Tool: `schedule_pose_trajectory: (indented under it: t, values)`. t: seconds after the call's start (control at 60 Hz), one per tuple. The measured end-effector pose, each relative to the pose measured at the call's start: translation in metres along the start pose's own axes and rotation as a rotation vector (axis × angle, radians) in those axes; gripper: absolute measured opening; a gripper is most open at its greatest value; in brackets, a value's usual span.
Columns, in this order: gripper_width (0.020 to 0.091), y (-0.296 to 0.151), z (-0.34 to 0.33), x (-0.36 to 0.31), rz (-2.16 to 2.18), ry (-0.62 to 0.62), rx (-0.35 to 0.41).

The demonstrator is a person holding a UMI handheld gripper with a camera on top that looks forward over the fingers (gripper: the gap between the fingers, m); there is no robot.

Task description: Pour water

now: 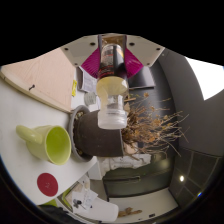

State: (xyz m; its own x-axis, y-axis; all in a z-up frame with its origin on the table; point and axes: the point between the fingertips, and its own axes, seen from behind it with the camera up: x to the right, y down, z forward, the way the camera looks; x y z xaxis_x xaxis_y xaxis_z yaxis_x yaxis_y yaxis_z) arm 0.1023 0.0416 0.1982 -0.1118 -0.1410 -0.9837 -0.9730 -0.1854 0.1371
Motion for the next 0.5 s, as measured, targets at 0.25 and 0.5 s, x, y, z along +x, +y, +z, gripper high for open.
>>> schedule_pose_trajectory:
  t: [0.25,0.5]
  values:
    - [0.0269,-0.025,0.003,0.029,0.226,0.01,0.008]
    - [0.0271,-0.025,-0.004,0.025,0.1,0.036,-0.046]
